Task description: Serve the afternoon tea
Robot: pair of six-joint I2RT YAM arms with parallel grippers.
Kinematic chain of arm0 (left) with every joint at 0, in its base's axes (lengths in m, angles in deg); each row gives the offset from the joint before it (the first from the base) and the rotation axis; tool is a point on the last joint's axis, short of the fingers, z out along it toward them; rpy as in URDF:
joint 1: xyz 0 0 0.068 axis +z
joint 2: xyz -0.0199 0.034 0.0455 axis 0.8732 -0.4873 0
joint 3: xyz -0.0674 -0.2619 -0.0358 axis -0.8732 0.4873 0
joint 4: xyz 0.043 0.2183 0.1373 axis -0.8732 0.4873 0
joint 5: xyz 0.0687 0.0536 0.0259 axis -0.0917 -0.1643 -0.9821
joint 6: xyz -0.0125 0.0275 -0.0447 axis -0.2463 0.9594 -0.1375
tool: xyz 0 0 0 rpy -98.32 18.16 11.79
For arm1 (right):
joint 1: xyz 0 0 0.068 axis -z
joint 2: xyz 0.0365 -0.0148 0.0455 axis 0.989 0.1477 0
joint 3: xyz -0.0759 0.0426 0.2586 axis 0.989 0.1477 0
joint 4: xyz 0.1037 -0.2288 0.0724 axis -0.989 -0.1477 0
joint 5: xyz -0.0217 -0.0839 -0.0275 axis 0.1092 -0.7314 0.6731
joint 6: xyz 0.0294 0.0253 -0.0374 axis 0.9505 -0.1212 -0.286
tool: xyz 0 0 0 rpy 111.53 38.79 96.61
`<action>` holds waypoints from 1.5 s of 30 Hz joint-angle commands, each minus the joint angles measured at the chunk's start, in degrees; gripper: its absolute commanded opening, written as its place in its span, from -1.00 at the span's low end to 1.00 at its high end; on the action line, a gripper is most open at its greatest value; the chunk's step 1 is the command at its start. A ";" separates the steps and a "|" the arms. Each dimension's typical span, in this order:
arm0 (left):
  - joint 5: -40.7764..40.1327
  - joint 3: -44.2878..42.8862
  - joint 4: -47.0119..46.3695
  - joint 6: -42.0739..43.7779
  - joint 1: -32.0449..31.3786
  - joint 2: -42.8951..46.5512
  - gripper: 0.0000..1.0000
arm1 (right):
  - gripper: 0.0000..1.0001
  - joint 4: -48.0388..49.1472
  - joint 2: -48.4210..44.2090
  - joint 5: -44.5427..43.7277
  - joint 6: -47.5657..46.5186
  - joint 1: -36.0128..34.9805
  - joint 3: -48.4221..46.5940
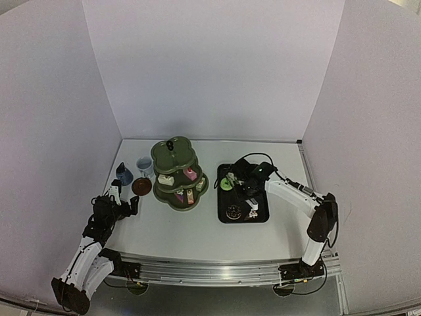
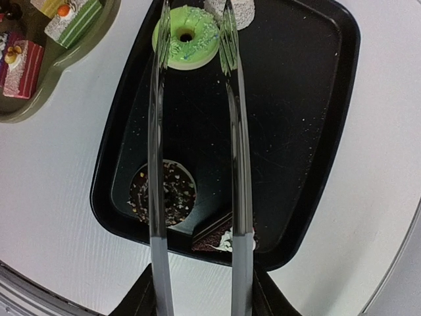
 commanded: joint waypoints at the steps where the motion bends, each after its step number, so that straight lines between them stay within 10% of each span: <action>1: 1.00 0.92 -2.13 -0.08 0.46 -0.10 0.99 | -0.22 3.12 3.40 3.06 3.88 1.32 -2.06; 45: 1.27 1.06 -2.21 -0.17 0.51 0.24 0.99 | -0.29 3.38 11.41 3.89 7.46 3.39 -5.38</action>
